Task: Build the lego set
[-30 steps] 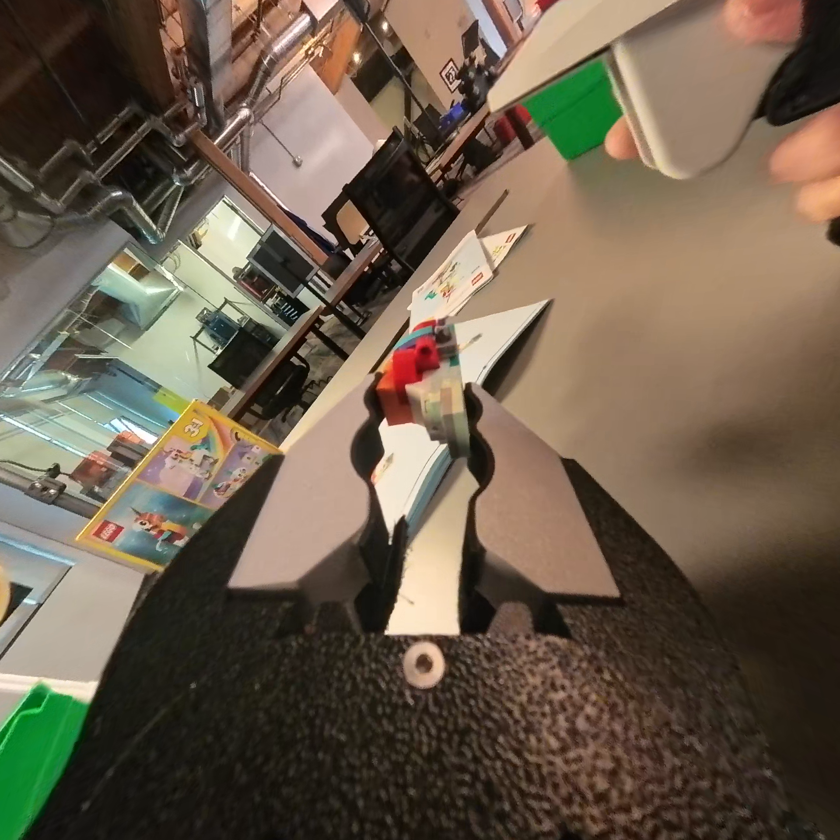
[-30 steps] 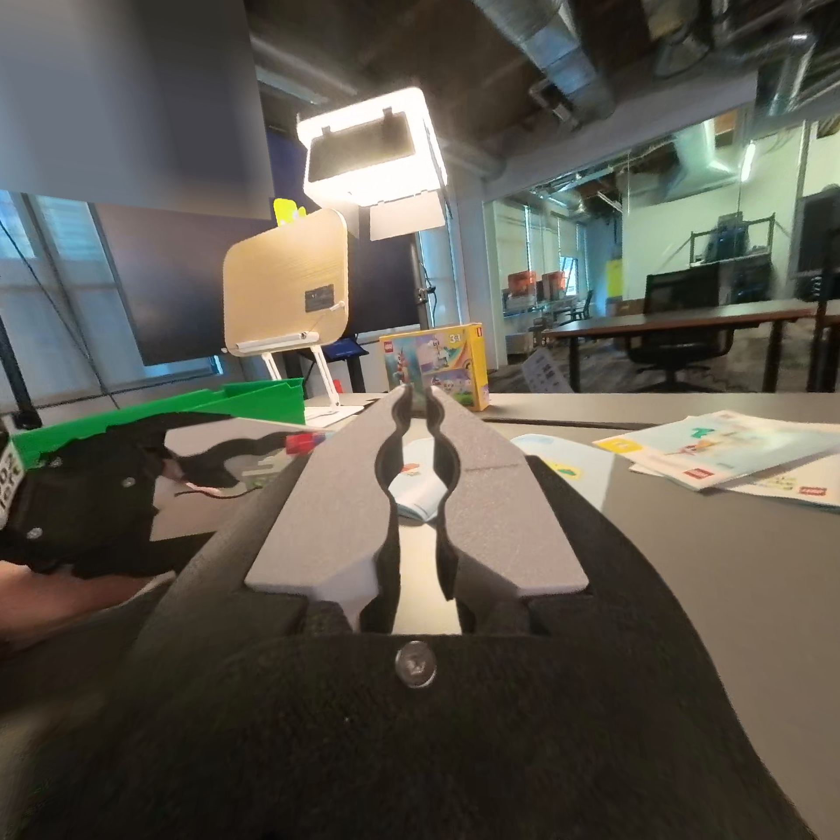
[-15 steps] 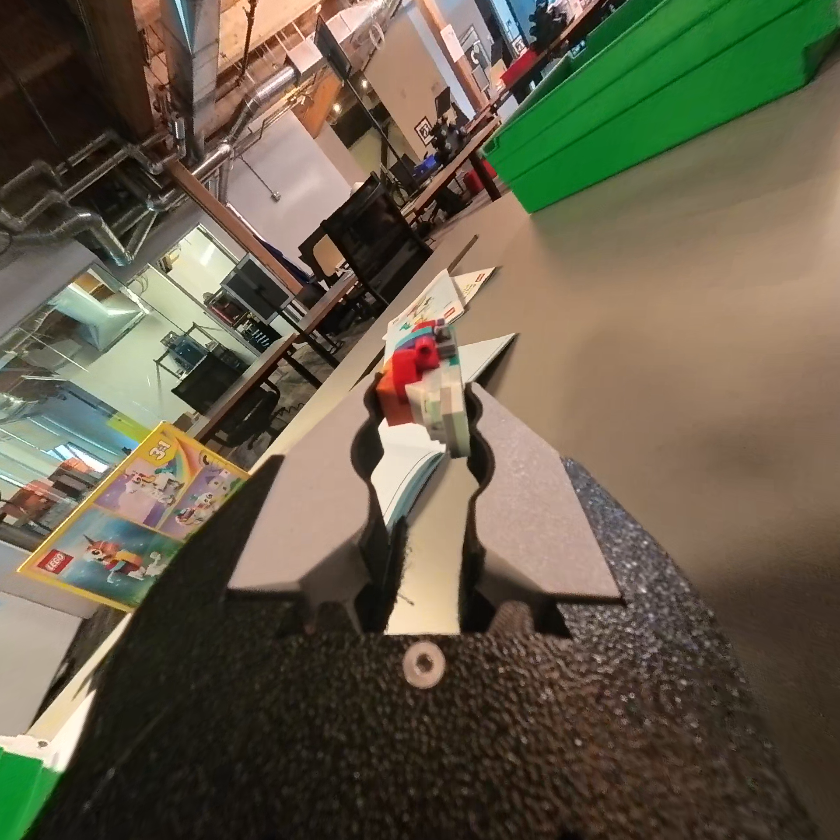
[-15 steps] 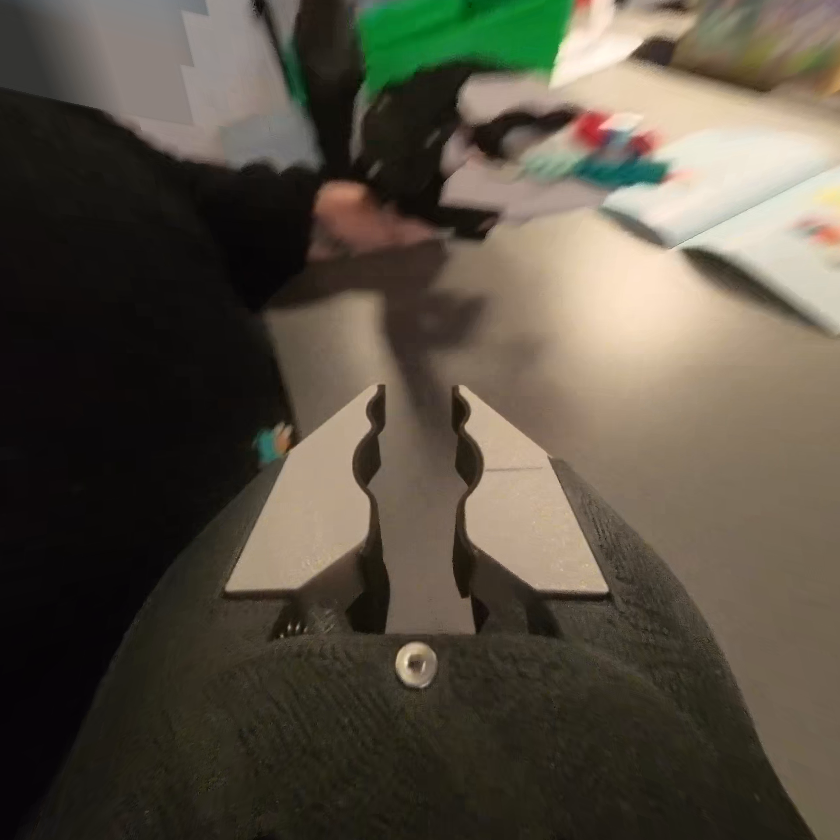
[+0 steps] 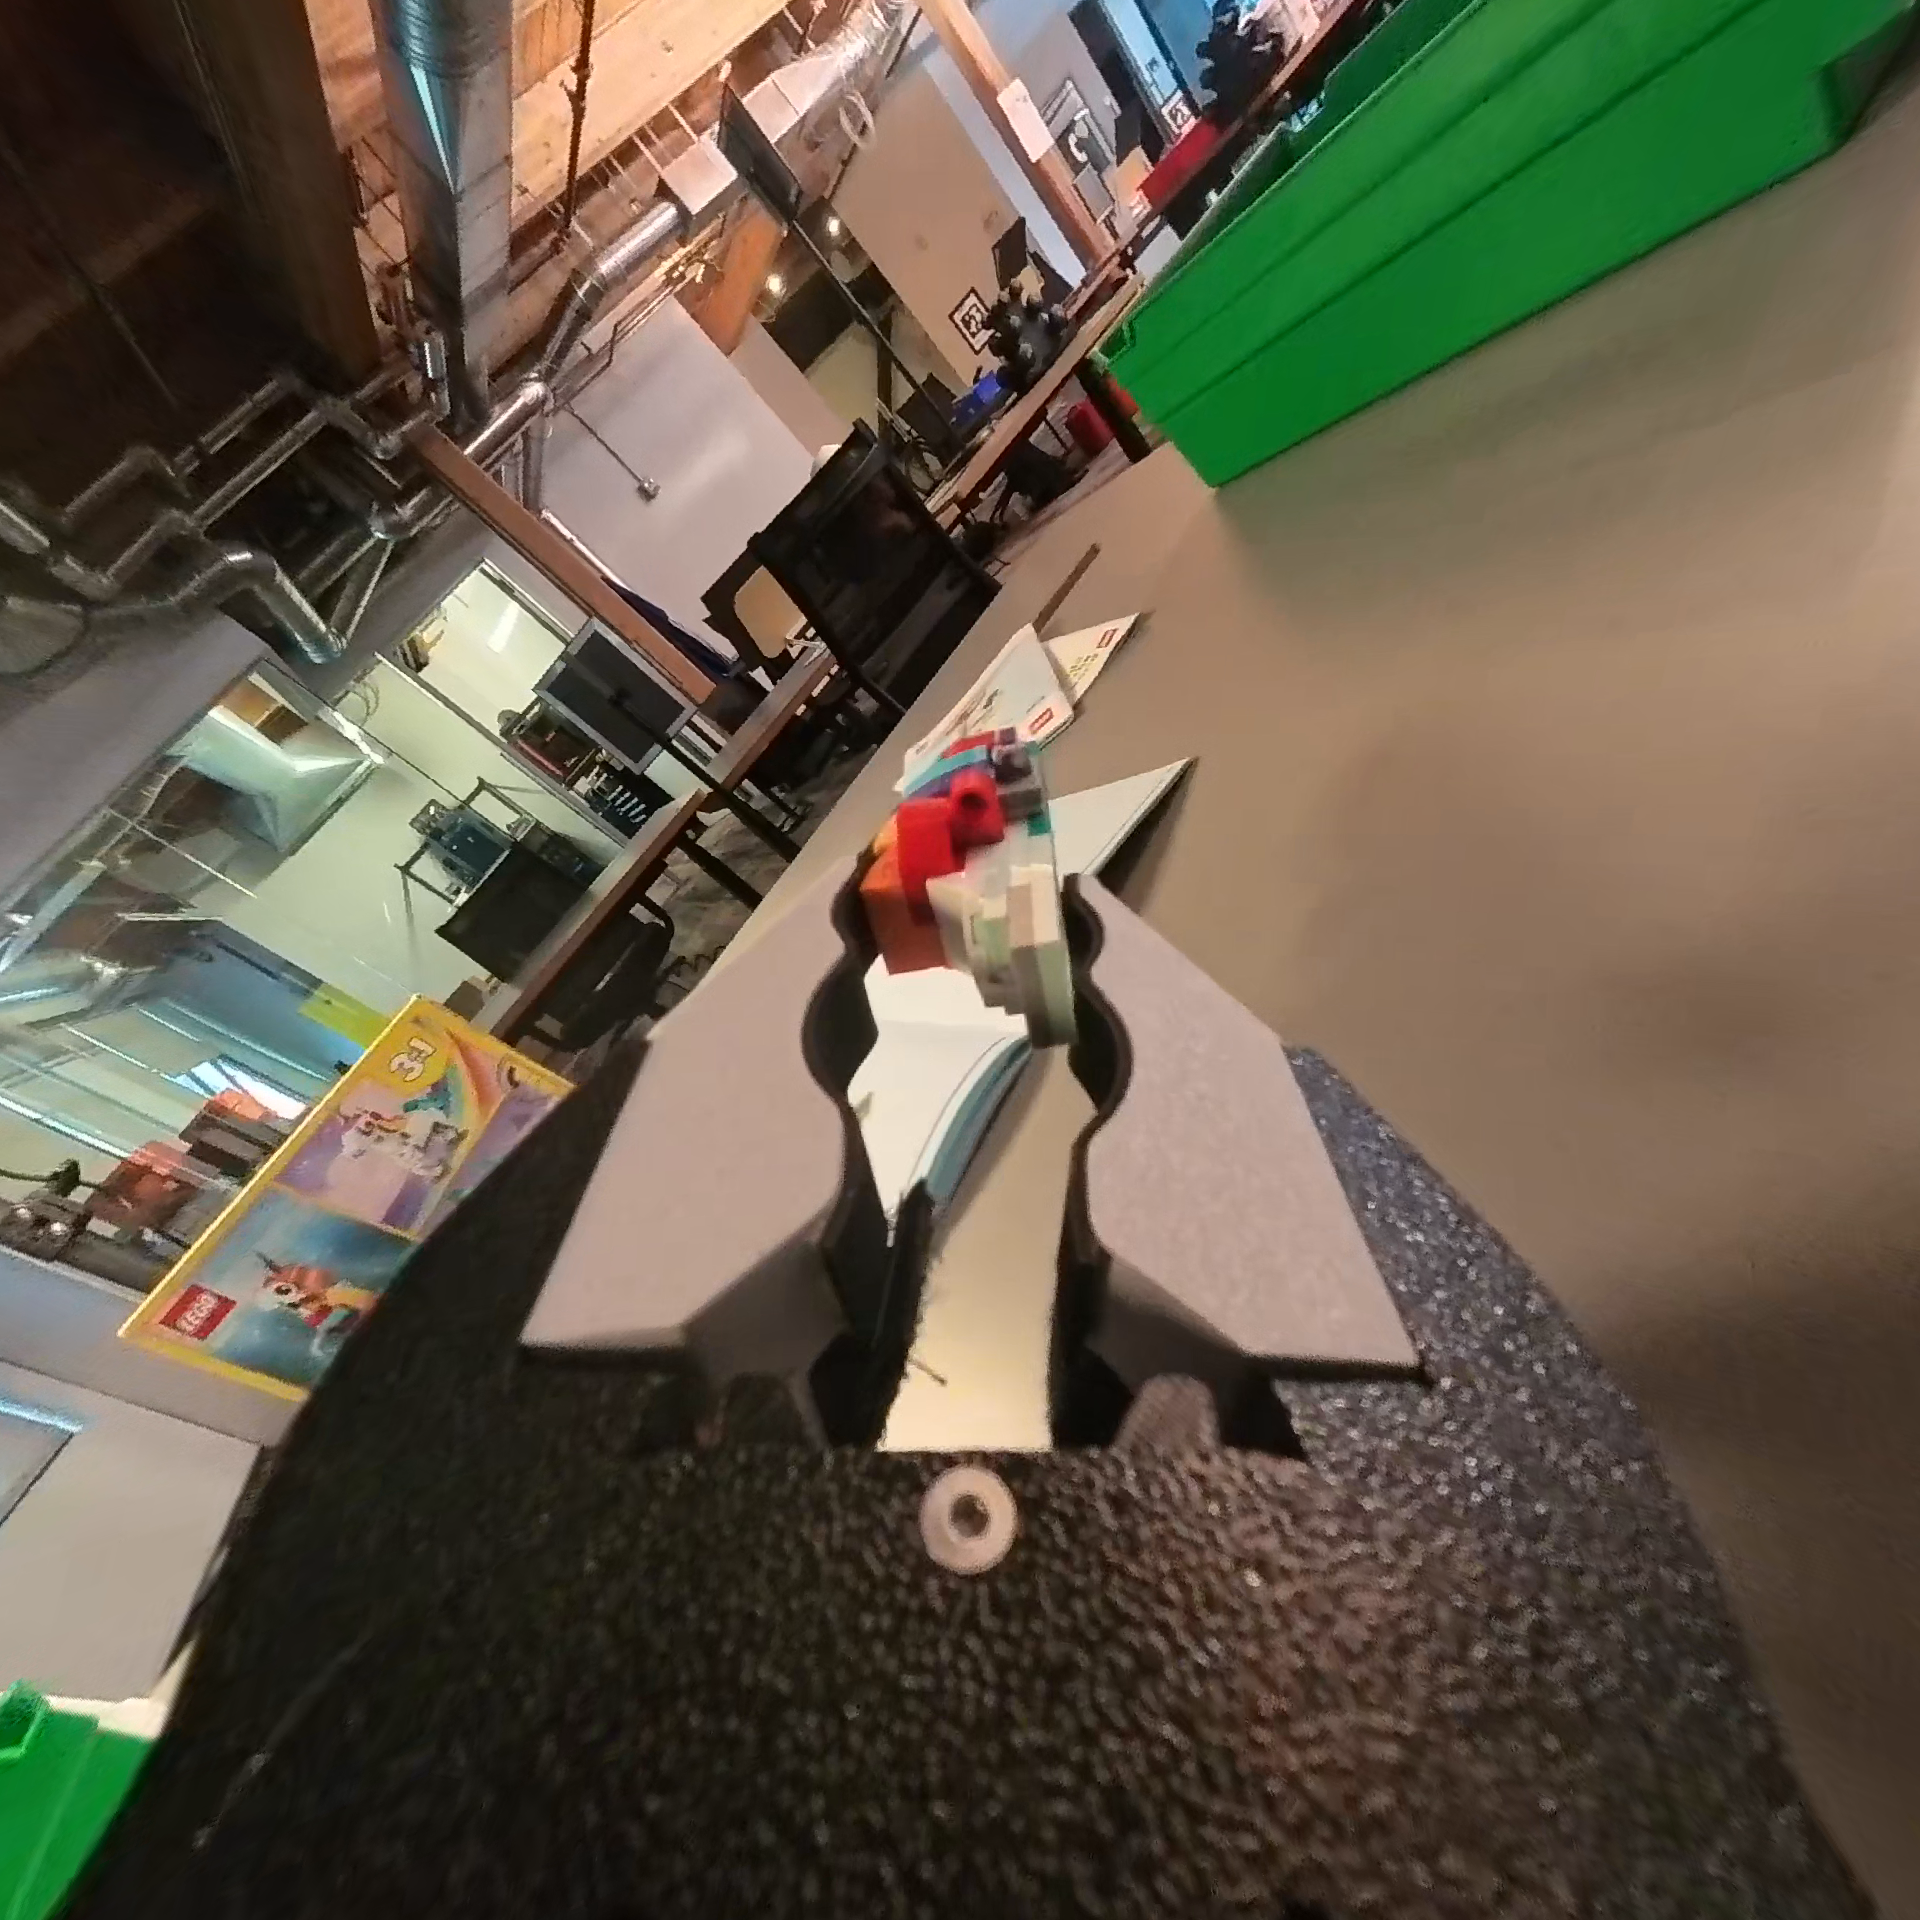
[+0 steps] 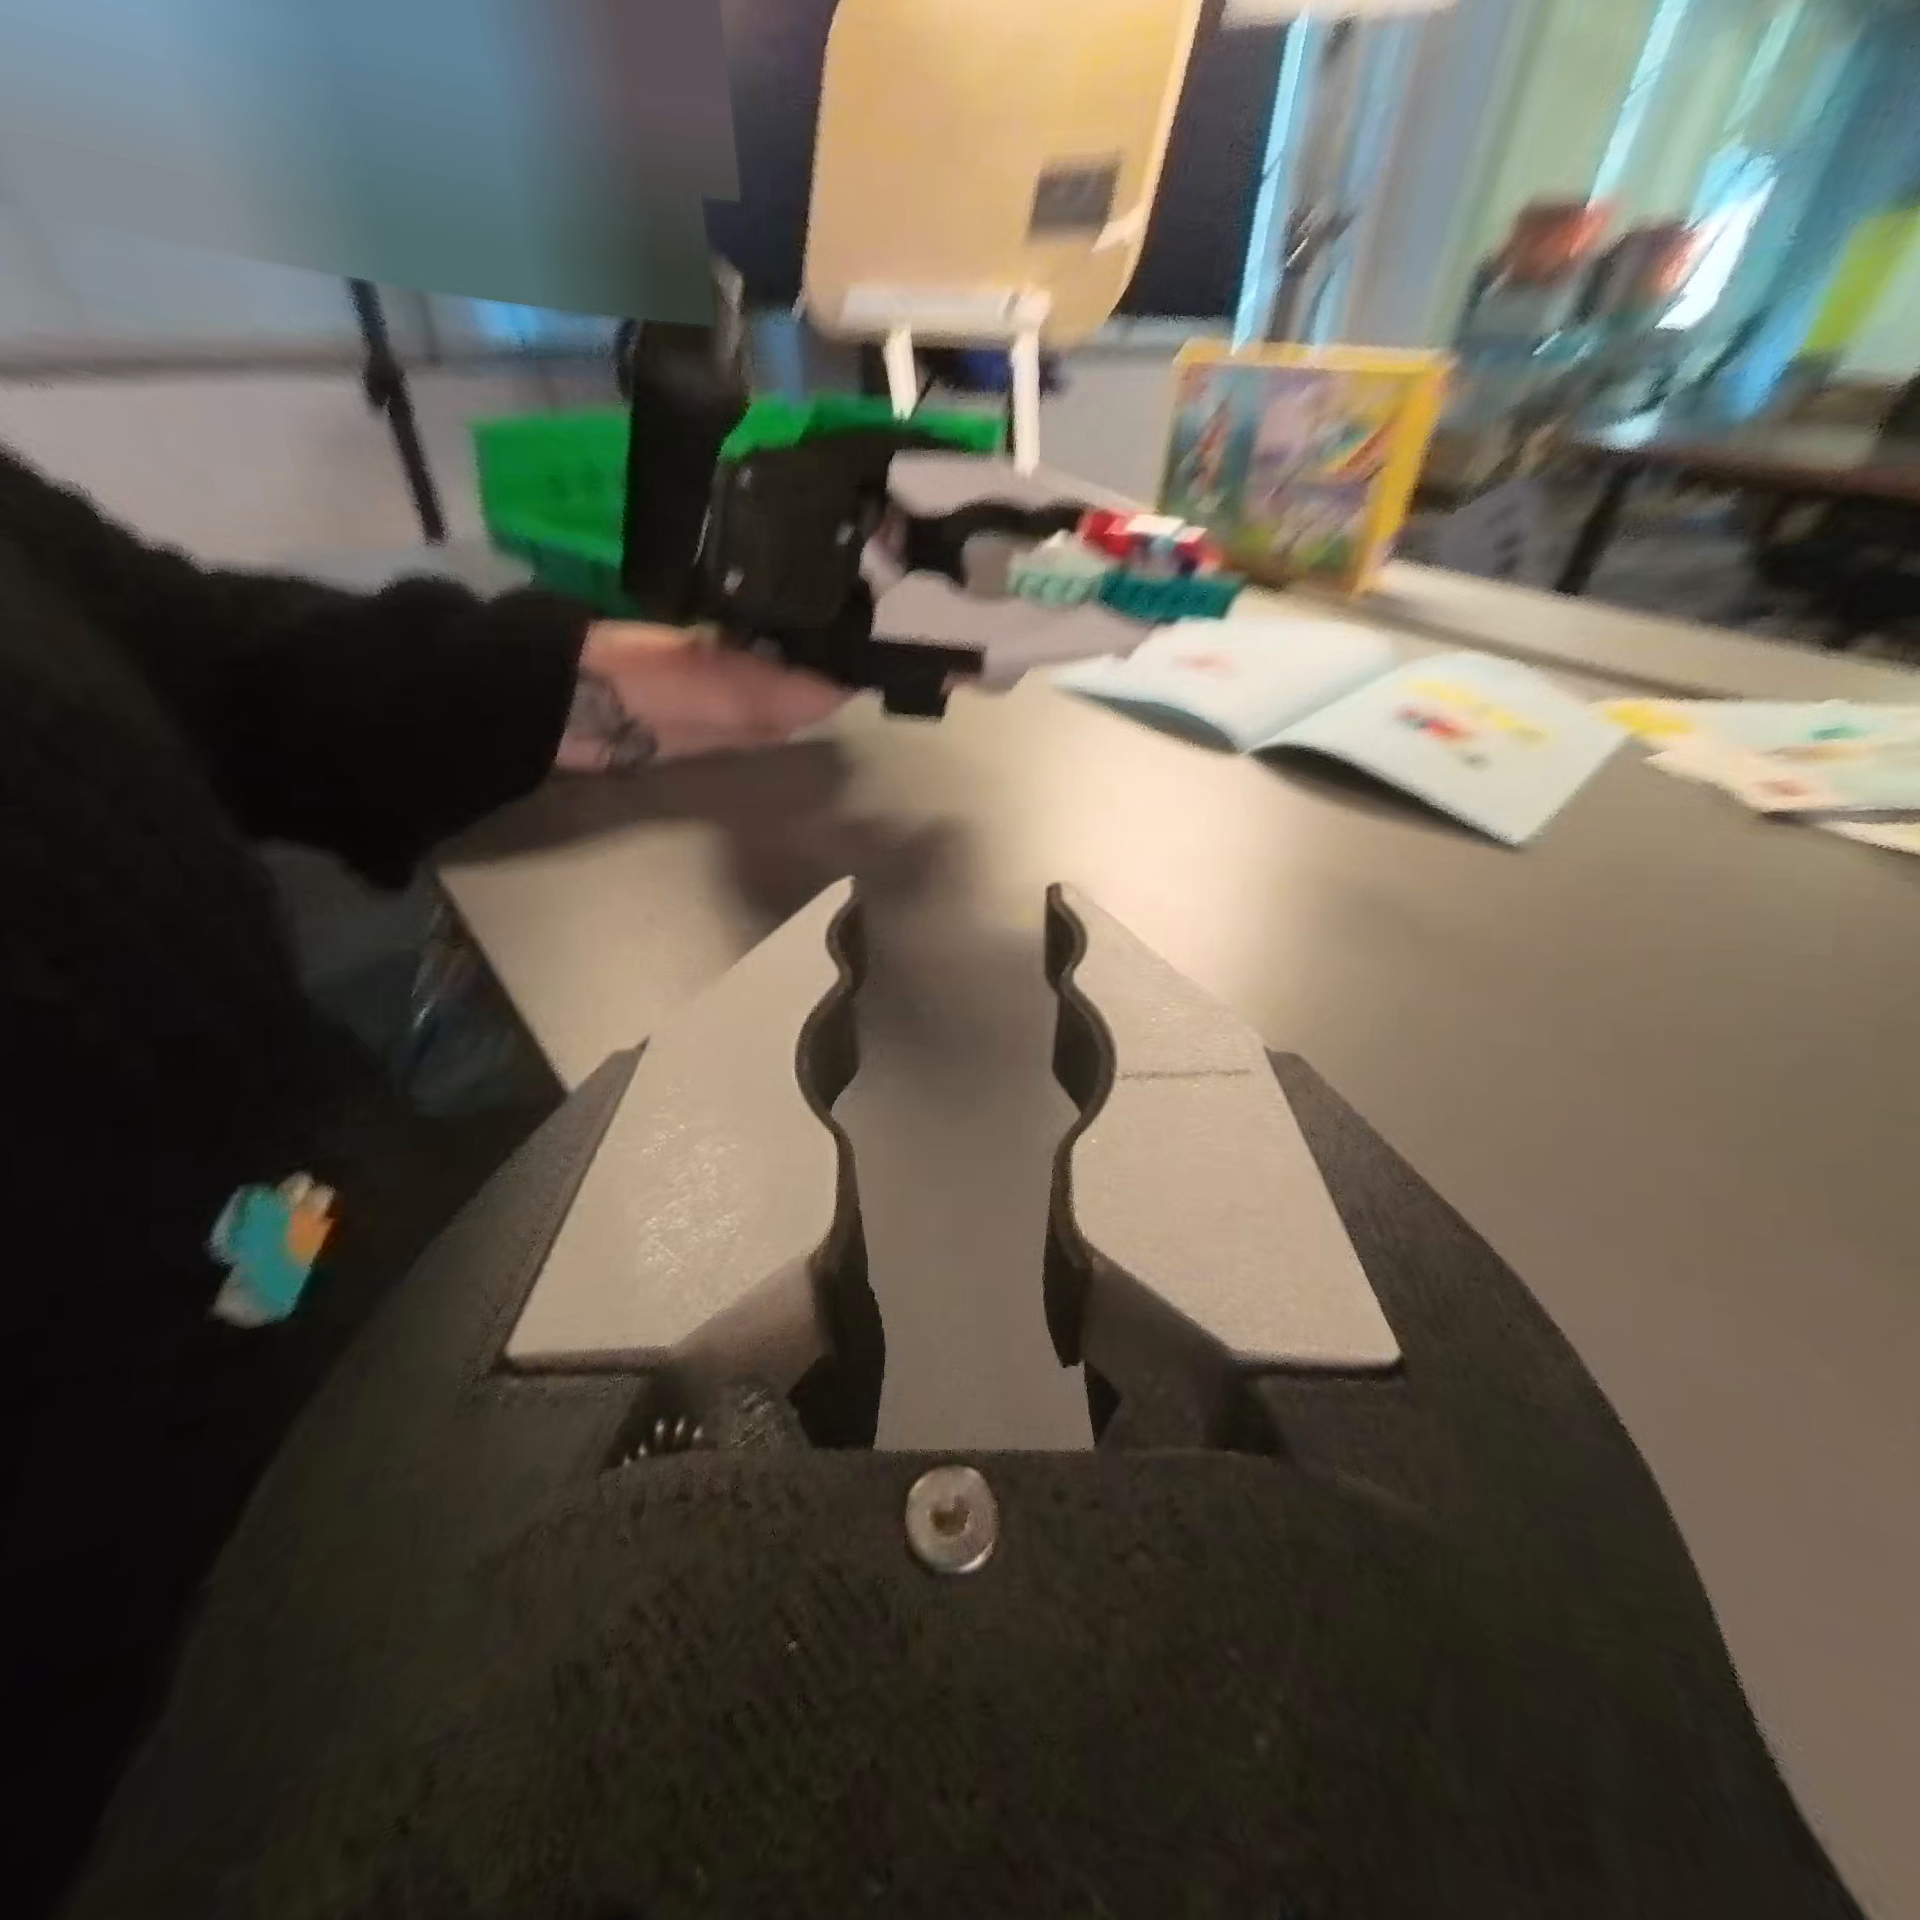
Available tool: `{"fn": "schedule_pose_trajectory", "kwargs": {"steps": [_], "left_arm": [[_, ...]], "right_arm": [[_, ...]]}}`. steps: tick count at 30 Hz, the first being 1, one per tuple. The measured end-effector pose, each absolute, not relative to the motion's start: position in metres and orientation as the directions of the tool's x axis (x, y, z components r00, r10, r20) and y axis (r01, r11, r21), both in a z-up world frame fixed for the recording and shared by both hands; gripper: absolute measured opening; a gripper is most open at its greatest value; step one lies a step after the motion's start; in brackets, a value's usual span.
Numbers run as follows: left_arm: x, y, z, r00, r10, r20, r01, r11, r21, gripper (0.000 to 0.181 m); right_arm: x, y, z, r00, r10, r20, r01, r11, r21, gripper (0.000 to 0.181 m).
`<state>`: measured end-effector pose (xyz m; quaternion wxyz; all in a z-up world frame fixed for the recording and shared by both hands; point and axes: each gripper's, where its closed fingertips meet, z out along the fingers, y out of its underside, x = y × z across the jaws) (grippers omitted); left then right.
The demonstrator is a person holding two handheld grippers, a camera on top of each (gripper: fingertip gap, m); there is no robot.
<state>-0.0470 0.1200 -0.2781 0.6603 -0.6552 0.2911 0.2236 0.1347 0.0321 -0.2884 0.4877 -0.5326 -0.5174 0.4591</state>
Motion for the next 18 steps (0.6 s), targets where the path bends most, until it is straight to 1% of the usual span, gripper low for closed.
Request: {"fn": "schedule_pose_trajectory", "kwargs": {"steps": [3, 6, 9, 12, 13, 15, 18], "left_arm": [[-0.046, 0.120, -0.279, 0.712, -0.083, -0.697, -0.696, 0.046, -0.716, 0.033], [-0.045, 0.120, -0.283, 0.686, -0.091, -0.721, -0.721, 0.041, -0.691, 0.033], [-0.045, 0.119, -0.287, 0.651, -0.088, -0.754, -0.754, 0.039, -0.656, 0.033], [-0.046, 0.117, -0.292, 0.607, -0.084, -0.790, -0.791, 0.028, -0.611, 0.033], [-0.046, 0.116, -0.293, 0.595, -0.080, -0.799, -0.801, 0.024, -0.599, 0.033], [-0.047, 0.116, -0.293, 0.586, -0.075, -0.807, -0.808, 0.023, -0.589, 0.033], [-0.049, 0.116, -0.293, 0.606, -0.075, -0.792, -0.793, 0.022, -0.609, 0.033]], "right_arm": [[0.149, 0.044, -0.271, 0.157, 0.988, 0.005, -0.045, 0.013, -0.999, 0.032], [0.152, 0.043, -0.267, 0.204, 0.977, 0.066, -0.075, 0.082, -0.994, 0.032], [0.154, 0.037, -0.262, 0.241, 0.957, 0.160, -0.086, 0.185, -0.979, 0.032], [0.167, 0.043, -0.227, 0.364, 0.886, 0.287, -0.171, 0.367, -0.914, 0.027], [0.170, 0.050, -0.222, 0.403, 0.853, 0.332, -0.160, 0.423, -0.892, 0.027], [0.175, 0.077, -0.229, 0.491, 0.778, 0.392, -0.080, 0.488, -0.869, 0.029], [0.176, 0.104, -0.235, 0.568, 0.683, 0.460, -0.001, 0.559, -0.829, 0.033]]}}
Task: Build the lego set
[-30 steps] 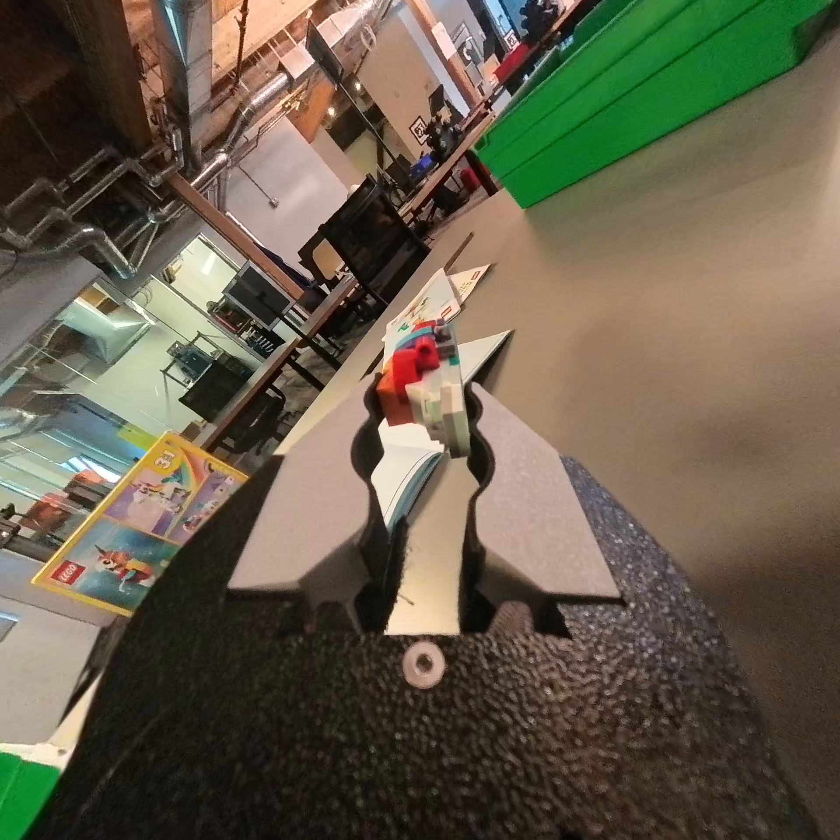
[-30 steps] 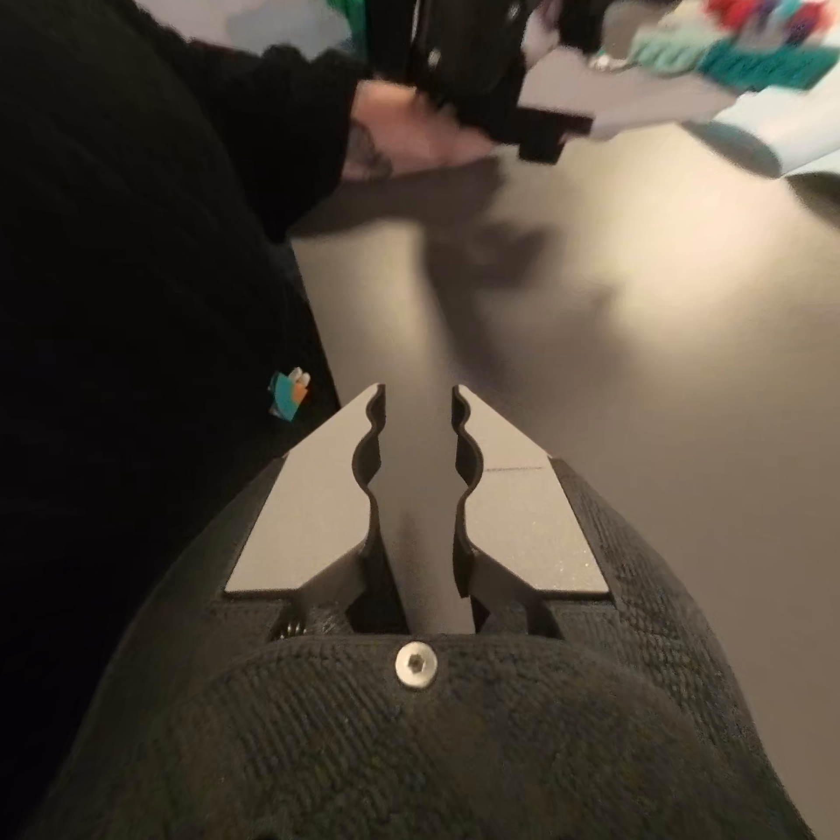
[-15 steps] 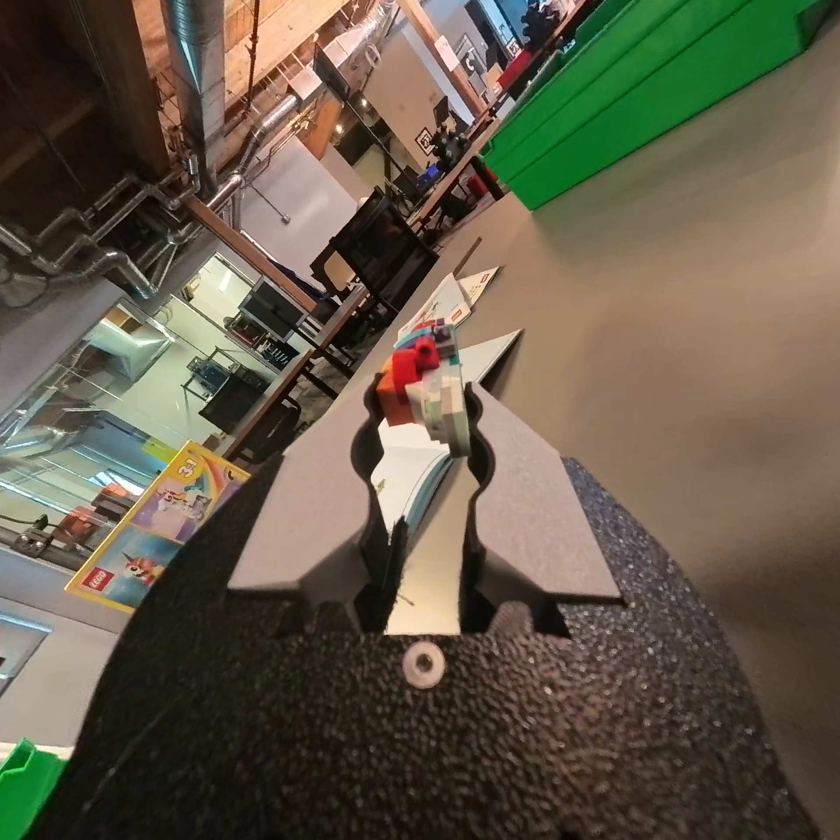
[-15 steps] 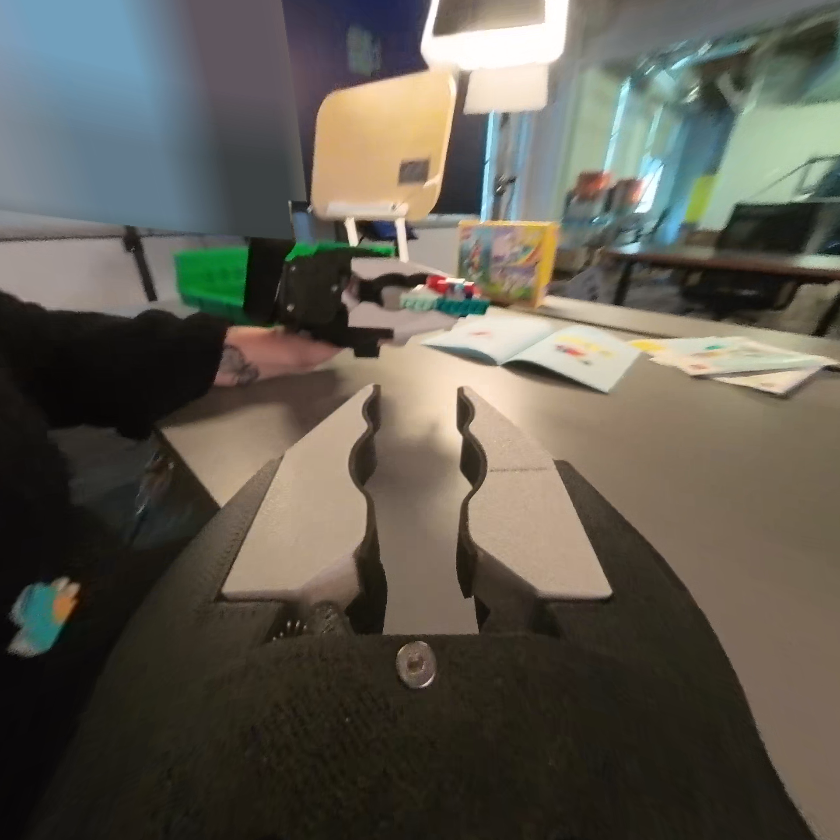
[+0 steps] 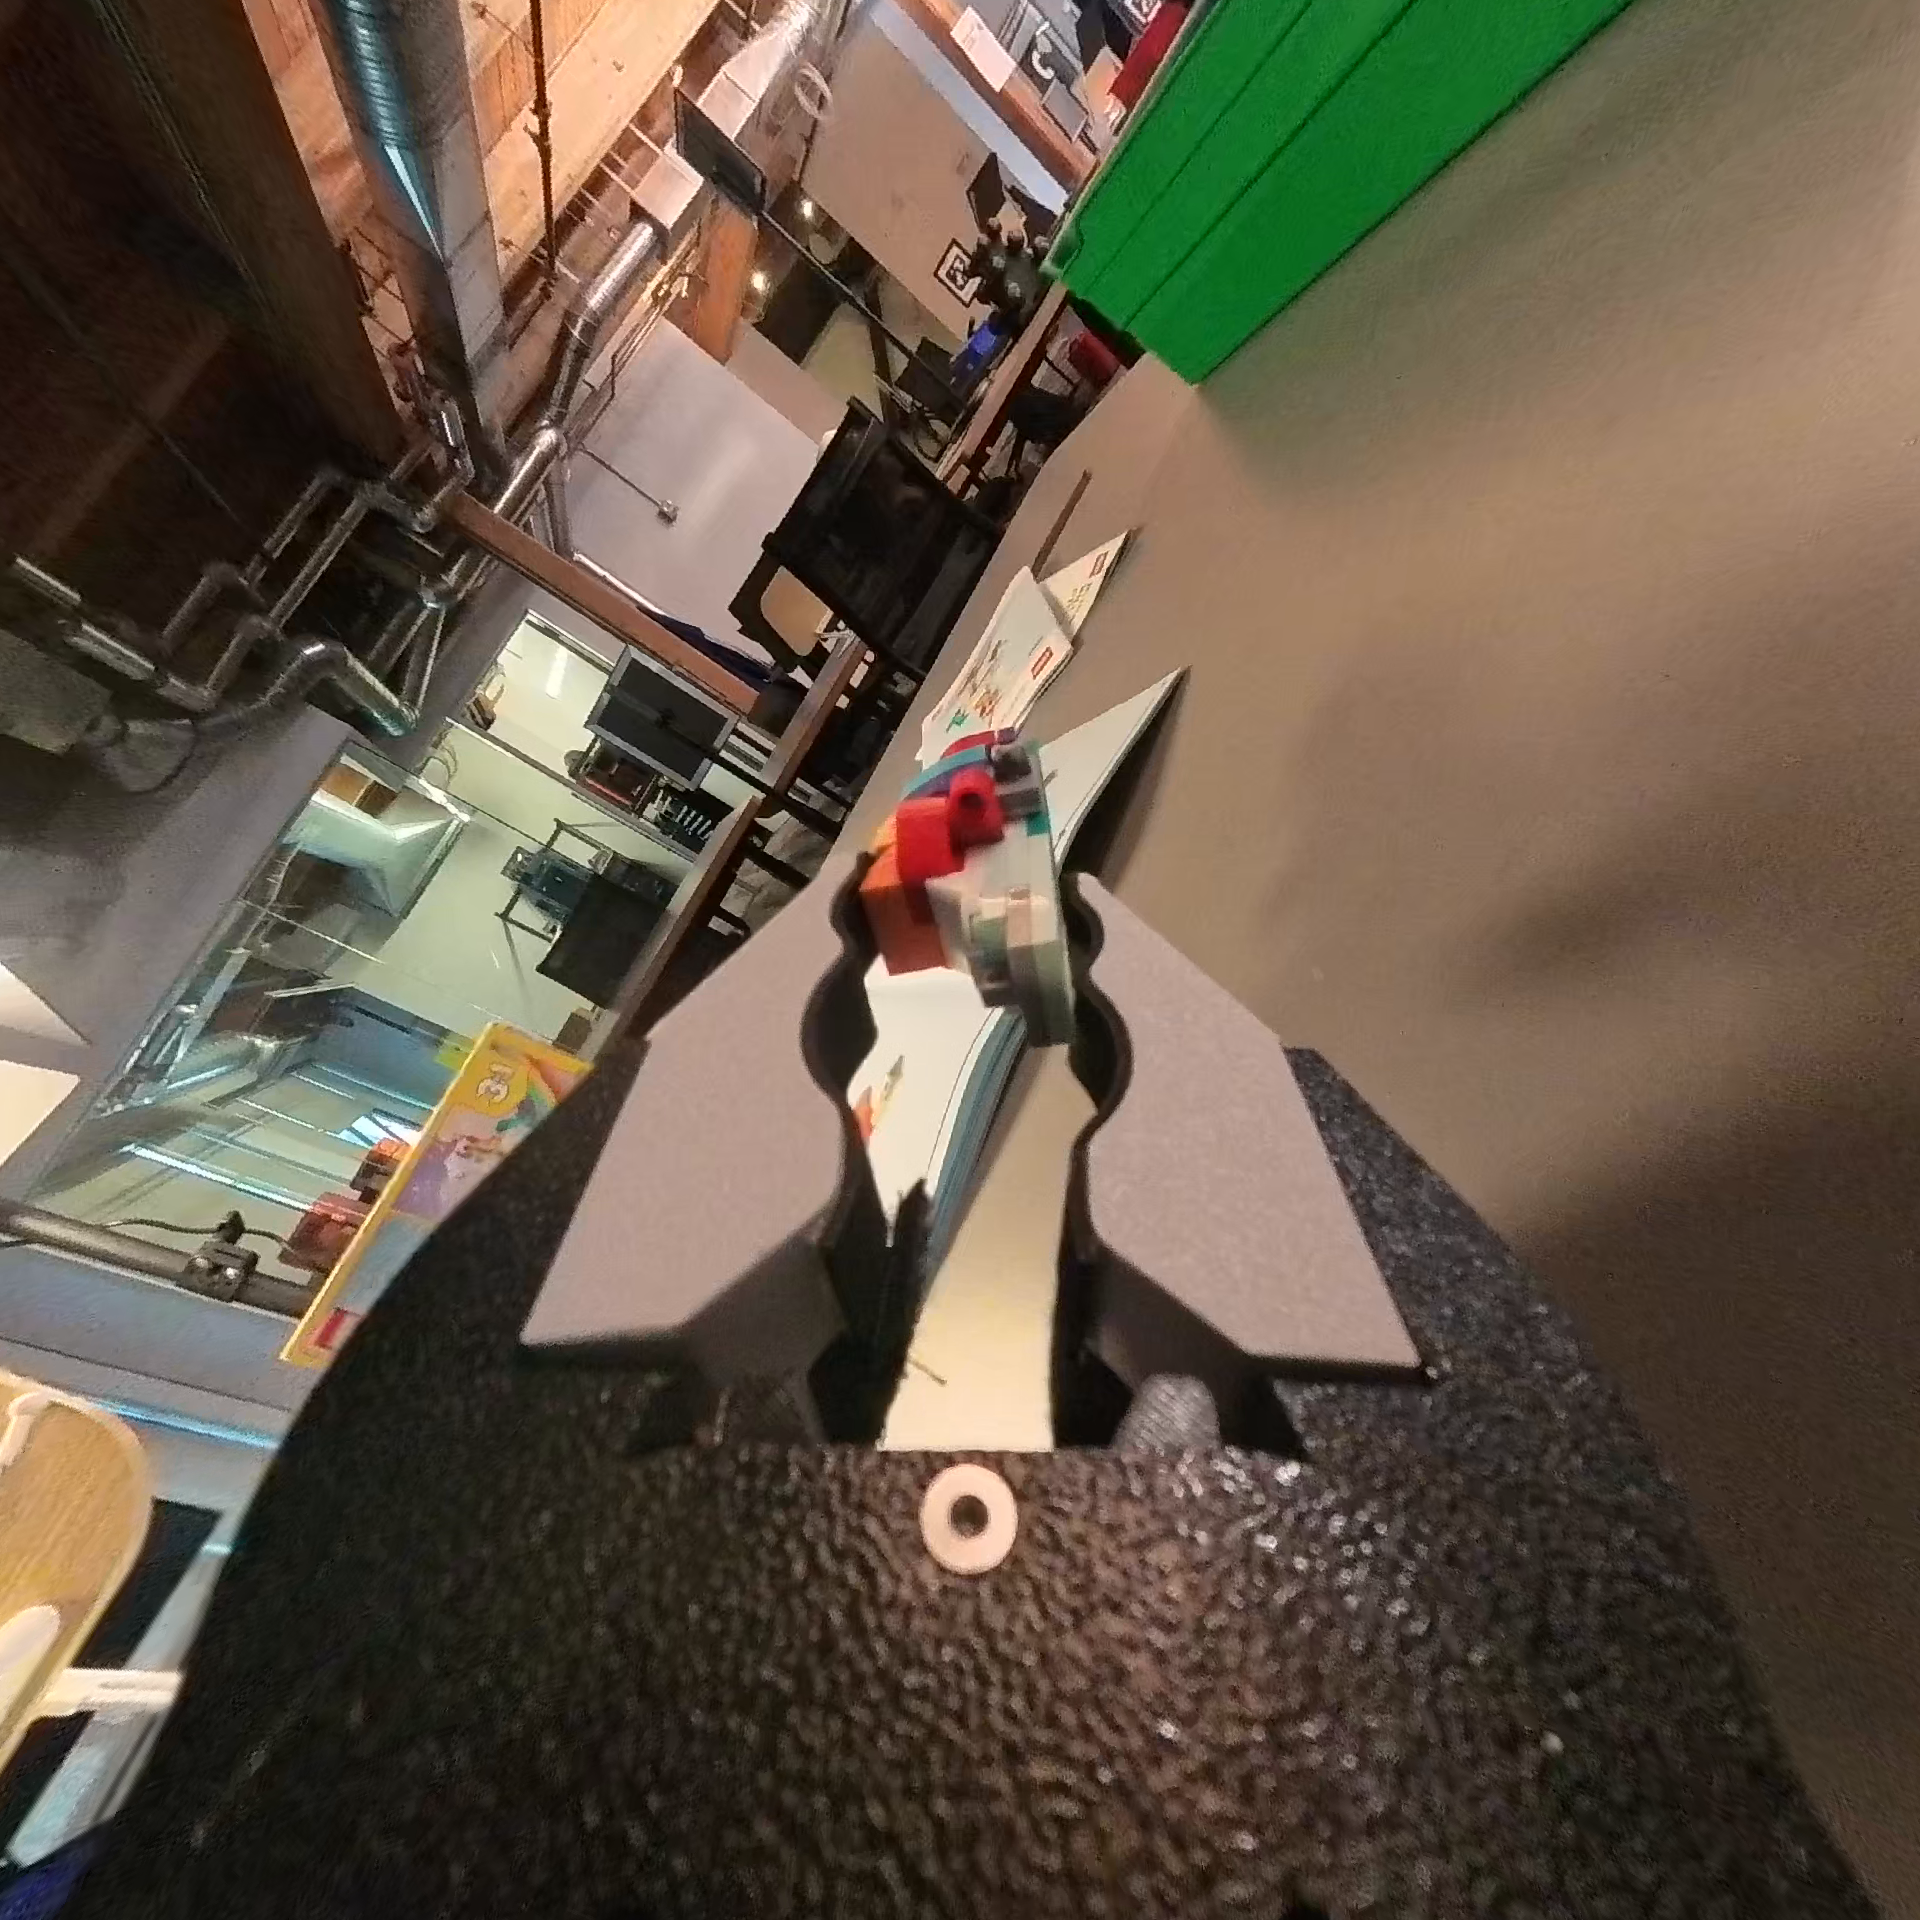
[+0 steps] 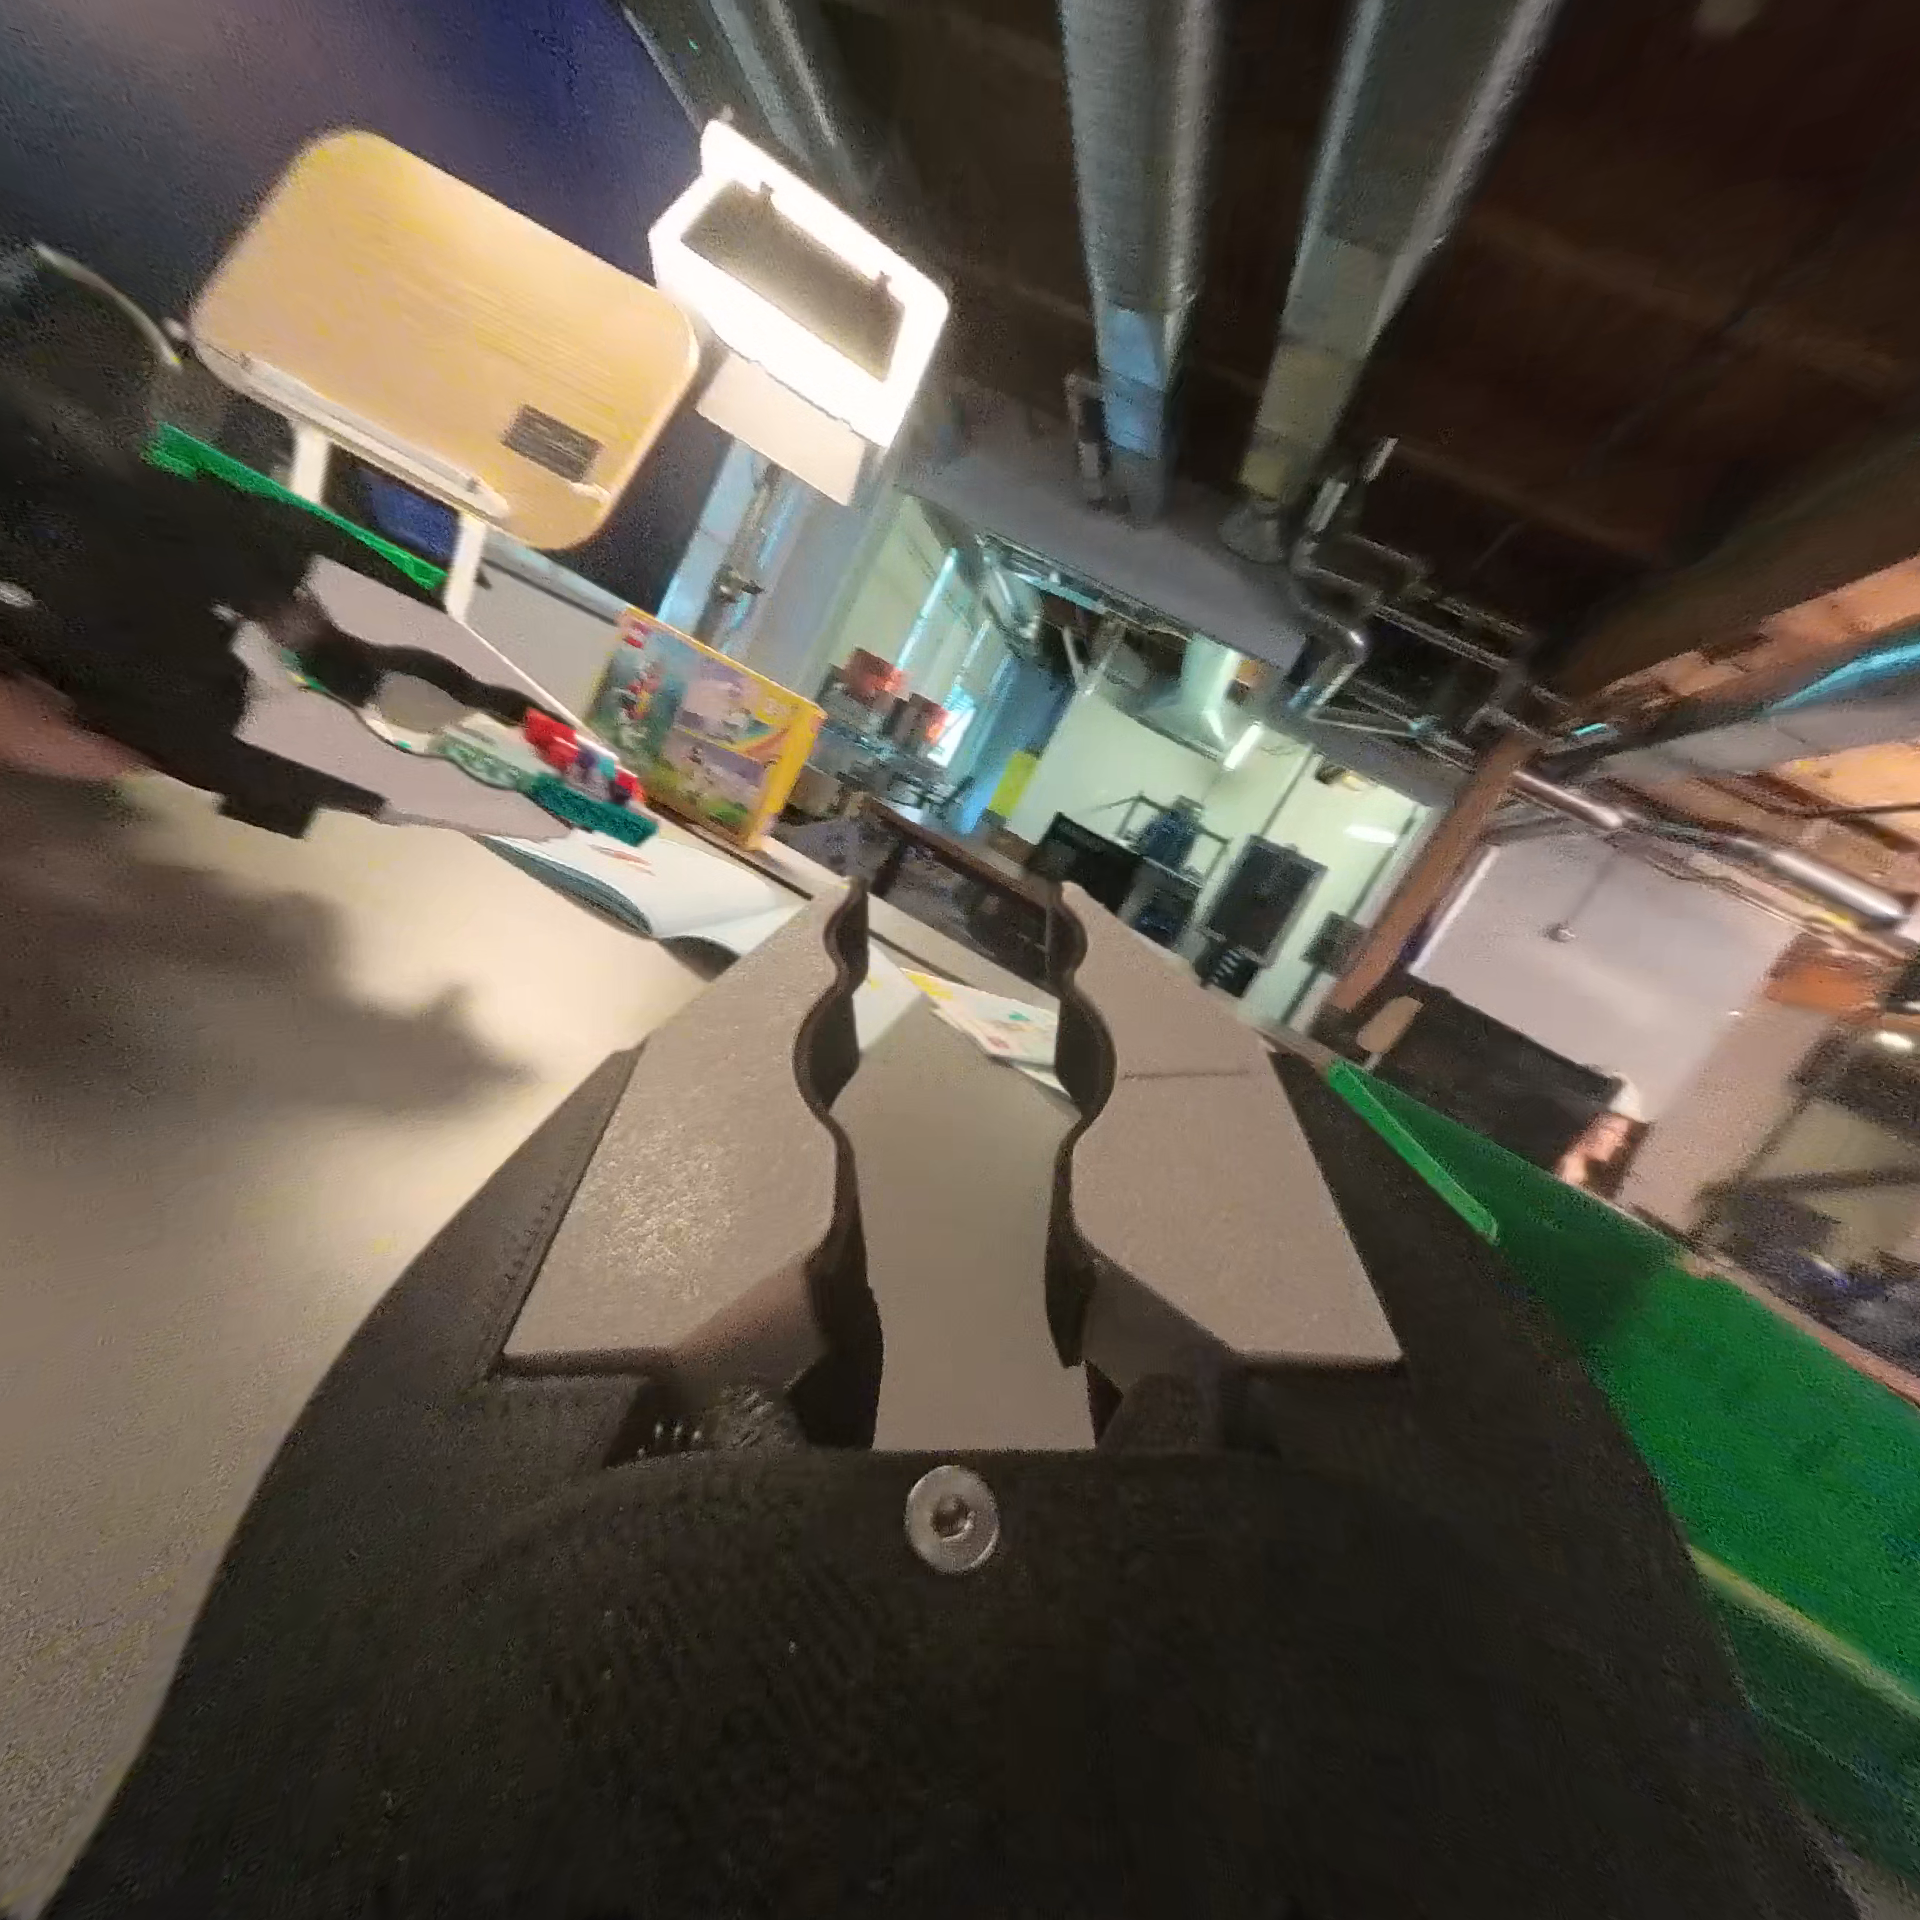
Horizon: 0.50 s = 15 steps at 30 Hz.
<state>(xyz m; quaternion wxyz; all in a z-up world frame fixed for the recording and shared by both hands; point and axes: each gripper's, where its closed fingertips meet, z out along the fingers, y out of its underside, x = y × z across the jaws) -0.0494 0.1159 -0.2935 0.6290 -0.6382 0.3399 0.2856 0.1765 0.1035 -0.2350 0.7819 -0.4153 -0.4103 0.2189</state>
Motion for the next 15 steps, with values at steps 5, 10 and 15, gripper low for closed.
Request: {"fn": "schedule_pose_trajectory", "kwargs": {"steps": [5, 10, 15], "left_arm": [[-0.056, 0.114, -0.286, 0.651, -0.041, -0.758, -0.757, 0.031, -0.653, 0.033], [-0.059, 0.110, -0.277, 0.648, 0.015, -0.762, -0.761, 0.058, -0.646, 0.033], [-0.058, 0.113, -0.280, 0.592, 0.032, -0.805, -0.806, 0.031, -0.592, 0.033]], "right_arm": [[0.165, 0.104, -0.241, 0.569, 0.596, 0.567, 0.086, 0.642, -0.762, 0.034], [0.172, 0.106, -0.233, 0.612, 0.602, 0.512, 0.030, 0.629, -0.776, 0.042], [0.171, 0.101, -0.233, 0.607, 0.597, 0.524, 0.022, 0.646, -0.763, 0.043]]}}
